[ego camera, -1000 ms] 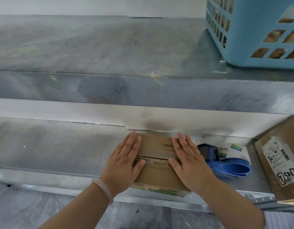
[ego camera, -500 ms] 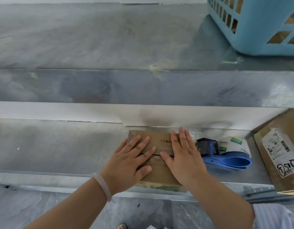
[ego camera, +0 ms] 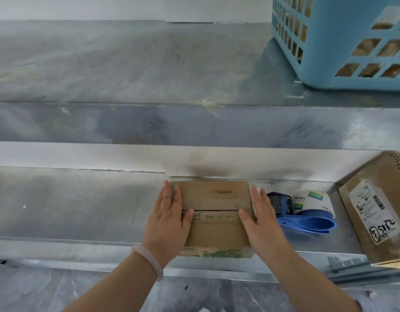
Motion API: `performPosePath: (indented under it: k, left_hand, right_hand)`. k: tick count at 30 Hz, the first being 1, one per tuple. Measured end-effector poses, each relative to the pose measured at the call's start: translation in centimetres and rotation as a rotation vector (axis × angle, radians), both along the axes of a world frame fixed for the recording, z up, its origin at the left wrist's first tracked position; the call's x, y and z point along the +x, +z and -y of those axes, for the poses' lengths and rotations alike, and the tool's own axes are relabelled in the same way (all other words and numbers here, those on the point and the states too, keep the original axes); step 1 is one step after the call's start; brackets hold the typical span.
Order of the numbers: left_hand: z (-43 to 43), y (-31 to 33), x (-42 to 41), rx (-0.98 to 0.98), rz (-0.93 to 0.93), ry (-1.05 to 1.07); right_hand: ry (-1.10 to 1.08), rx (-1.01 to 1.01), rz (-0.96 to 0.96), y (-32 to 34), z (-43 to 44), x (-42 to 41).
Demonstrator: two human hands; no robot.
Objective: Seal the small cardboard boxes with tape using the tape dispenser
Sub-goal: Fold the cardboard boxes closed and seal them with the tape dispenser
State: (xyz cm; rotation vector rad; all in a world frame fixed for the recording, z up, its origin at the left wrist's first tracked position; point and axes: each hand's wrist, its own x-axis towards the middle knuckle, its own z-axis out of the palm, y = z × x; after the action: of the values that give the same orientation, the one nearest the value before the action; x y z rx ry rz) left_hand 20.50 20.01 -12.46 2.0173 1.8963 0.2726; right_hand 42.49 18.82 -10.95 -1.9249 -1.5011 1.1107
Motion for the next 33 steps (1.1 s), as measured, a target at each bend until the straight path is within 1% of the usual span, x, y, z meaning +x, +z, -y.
performPosePath:
  k: [3,6,7,9,13,17,19,22,26,28,33]
  left_hand:
    - [-0.1,0.2,-0.2,-0.025,0.325,0.125]
    - [0.5,0.4,-0.9,-0.099,0.742,0.268]
    - [0.9,0.4,-1.2,-0.131,0.846,0.298]
    - [2.1,0.3,-1.6,-0.153,0.929,0.329]
    - [4.9,0.0,-2.8,-0.146,1.151,0.472]
    - [6.9,1.1,-4.1,-0.206,1.191,0.491]
    - [7.8,1.9,-5.3,-0.178,1.204,0.536]
    - [9.4,3.2,-8.1,-0.066,1.193,0.649]
    - [11.0,4.3,-13.3,0.098,1.200,0.836]
    - [11.9,4.4,-16.4,0.158,1.224,0.886]
    - [14.4,4.5,-24.8,0.273,1.265,1.008]
  right_hand:
    - [-0.081,-0.073,-0.164,0.3,0.9,0.6]
    - [-0.097,-0.112,-0.188,0.3,1.7,0.6]
    - [-0.113,-0.106,-0.211,0.4,1.8,0.5]
    - [-0.130,-0.090,-0.269,0.6,1.8,0.4]
    - [-0.111,-0.050,-0.293,0.6,1.7,0.0]
    - [-0.033,-0.003,-0.289,0.7,1.0,-2.1]
    - [0.024,0.027,-0.309,1.2,0.5,-3.9]
    - [0.133,0.058,-0.327,2.1,-0.2,-7.2]
    - [0.293,0.073,-0.398,3.5,-1.1,-13.0]
    - [0.344,0.086,-0.426,3.9,-1.2,-16.4]
    - [0.421,0.174,-0.377,4.0,-1.0,-26.0]
